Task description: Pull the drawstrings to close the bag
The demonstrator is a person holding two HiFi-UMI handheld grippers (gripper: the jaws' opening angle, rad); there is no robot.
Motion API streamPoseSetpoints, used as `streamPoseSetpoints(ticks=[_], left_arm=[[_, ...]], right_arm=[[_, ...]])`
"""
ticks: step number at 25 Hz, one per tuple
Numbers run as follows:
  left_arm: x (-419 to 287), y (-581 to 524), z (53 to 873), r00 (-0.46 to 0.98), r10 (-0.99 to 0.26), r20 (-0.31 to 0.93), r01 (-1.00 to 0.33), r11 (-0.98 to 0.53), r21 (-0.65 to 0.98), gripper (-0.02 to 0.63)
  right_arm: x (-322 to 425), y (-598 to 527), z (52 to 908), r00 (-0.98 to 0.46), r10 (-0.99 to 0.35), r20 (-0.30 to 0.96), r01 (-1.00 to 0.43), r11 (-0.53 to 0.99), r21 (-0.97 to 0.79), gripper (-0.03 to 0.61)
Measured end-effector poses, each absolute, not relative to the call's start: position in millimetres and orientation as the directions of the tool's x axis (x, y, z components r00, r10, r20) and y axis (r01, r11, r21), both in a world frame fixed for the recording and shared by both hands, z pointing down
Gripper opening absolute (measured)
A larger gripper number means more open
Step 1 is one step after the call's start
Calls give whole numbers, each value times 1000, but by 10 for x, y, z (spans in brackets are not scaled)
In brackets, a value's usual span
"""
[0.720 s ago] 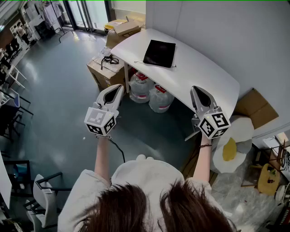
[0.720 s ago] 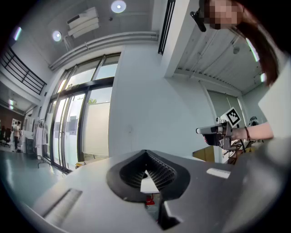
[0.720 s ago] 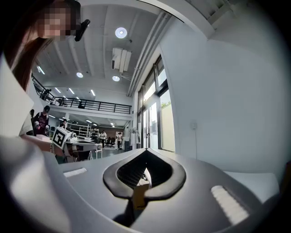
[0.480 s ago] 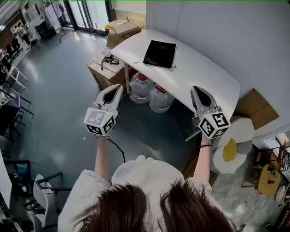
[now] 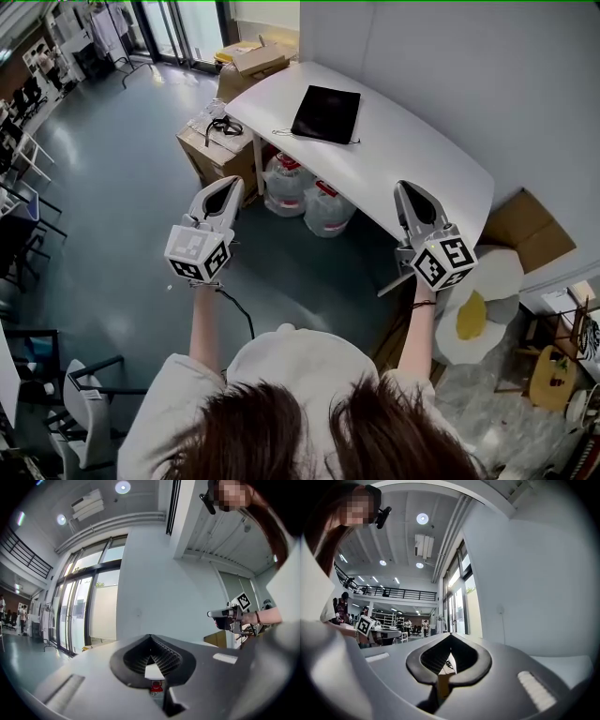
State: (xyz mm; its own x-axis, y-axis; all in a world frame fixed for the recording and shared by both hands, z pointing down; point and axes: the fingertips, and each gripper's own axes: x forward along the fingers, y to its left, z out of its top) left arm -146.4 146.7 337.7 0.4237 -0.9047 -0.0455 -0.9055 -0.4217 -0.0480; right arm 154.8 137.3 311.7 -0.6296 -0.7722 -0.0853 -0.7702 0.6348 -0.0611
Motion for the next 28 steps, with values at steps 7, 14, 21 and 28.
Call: streamPoseSetpoints(ticks=[7,14,21,28], left_arm=[[-1463,1392,3449,407,-912,-44,-913,-405,-37,-8],[-1498,1185,3467,393,-919,-34,-919,-392,-36,-8],[-1519,858,3568,407,-913,-16,-913,-407,-26,-8],[-1551,322,3628,439,-898,-6,-898,-439,-19,-8]], right_arm=[[1514,1195,3104,-656,-749,-100,-746,662,-68,12],[1489,927,3167,-661,-746,-78,-743,665,-73,13],[1444,606,3250,-649,-757,-75,-751,653,-94,13],[1453,210,3318,-621,-781,-58,-775,624,-105,13]])
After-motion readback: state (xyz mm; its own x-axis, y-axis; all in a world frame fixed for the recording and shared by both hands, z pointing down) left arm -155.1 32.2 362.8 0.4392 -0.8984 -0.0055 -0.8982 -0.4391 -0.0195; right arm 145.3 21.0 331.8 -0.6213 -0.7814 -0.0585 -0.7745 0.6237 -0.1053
